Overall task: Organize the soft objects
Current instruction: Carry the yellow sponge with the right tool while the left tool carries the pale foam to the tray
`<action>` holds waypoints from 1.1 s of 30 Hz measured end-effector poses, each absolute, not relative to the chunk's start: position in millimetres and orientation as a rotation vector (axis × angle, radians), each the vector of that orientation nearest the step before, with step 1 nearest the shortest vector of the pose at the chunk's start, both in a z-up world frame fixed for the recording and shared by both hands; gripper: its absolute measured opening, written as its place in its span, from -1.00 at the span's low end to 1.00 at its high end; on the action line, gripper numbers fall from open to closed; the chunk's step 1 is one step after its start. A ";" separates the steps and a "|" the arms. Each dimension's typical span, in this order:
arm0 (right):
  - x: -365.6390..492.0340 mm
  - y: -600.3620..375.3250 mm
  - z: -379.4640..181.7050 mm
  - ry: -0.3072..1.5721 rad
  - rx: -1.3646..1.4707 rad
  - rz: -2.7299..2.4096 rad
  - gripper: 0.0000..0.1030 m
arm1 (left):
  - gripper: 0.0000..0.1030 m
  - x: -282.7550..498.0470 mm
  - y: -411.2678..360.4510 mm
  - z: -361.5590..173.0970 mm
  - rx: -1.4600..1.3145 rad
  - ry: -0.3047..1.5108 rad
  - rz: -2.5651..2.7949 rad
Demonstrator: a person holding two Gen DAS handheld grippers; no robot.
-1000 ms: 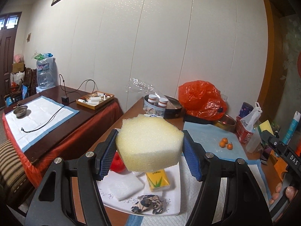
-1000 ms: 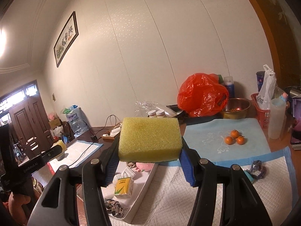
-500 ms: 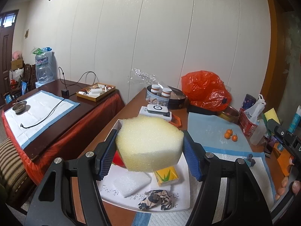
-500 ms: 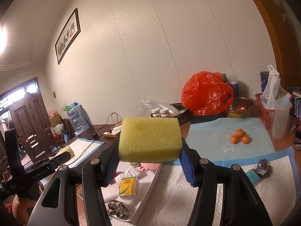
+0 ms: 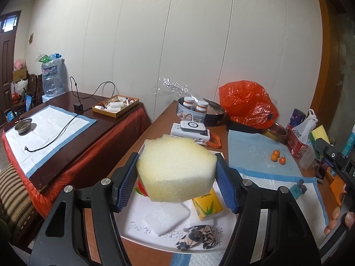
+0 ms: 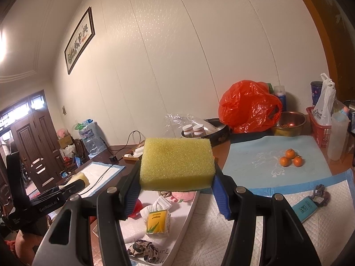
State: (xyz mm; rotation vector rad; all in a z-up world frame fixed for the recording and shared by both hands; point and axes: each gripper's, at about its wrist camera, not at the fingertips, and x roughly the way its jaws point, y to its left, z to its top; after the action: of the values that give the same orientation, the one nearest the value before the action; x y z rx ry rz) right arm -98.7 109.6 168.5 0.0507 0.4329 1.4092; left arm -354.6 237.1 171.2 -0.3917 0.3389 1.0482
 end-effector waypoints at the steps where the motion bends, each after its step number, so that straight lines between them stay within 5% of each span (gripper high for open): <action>1: -100.0 111.6 167.6 0.436 0.050 1.410 0.14 | 0.30 -355.5 238.1 170.2 -0.392 0.341 1.048; 33: -146.4 231.2 133.7 0.576 -0.080 1.407 0.15 | 0.30 -309.9 350.8 134.5 -0.359 0.530 0.894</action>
State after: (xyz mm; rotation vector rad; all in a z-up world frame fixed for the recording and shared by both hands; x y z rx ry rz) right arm -146.4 231.2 133.7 -0.0797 0.5759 1.4067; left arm -309.9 350.8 134.5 -0.3587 0.5305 0.8943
